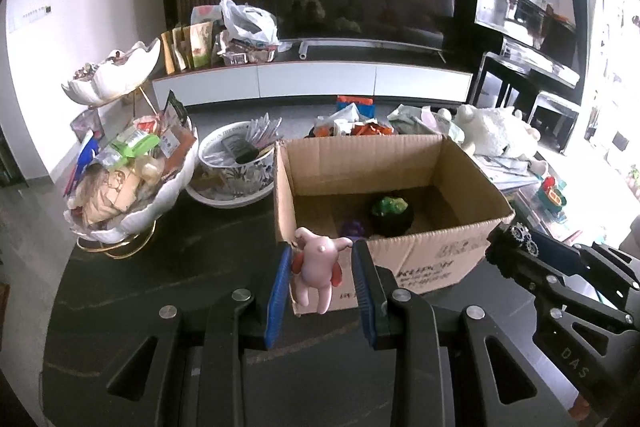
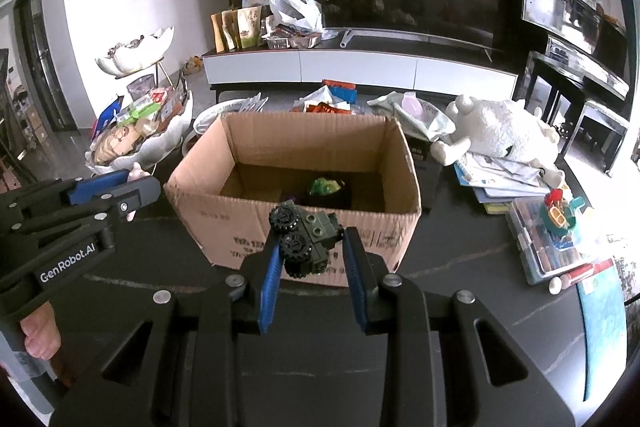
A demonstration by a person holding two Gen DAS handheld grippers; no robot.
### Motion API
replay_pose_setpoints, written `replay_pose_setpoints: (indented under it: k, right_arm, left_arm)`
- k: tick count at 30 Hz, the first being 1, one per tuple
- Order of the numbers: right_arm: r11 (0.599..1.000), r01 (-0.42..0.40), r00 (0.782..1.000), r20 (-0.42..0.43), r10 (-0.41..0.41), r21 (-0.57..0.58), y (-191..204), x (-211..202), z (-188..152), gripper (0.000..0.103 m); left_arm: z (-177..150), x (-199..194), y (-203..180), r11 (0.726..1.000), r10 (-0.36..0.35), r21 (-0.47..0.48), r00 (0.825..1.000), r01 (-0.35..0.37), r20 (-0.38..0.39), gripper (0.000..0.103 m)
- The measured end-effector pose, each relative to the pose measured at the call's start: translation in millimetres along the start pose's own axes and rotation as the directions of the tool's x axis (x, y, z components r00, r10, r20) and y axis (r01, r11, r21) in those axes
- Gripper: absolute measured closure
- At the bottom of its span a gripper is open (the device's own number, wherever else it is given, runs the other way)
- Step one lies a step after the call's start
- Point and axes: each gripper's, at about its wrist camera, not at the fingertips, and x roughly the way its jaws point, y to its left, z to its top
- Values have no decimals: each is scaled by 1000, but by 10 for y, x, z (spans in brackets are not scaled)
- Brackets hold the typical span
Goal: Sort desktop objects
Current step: 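Carry the pink figure and black car up over the box with both tools, then lower the pink figure into the box and open the left tool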
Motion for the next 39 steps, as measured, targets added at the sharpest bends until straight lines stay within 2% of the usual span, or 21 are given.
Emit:
replay_pose_setpoints:
  k: [23,39]
  right_arm:
    - [1000,-3,1000,-12,4,28,-168,379,375,76]
    - [1000,1,1000,-26,0,28,-212,622,473,76]
  left_arm:
    - [386,448,-135,999,-45,0,998,45,-37,75]
    - [500,700,-153,1000,-23,5,998,23,-59,75]
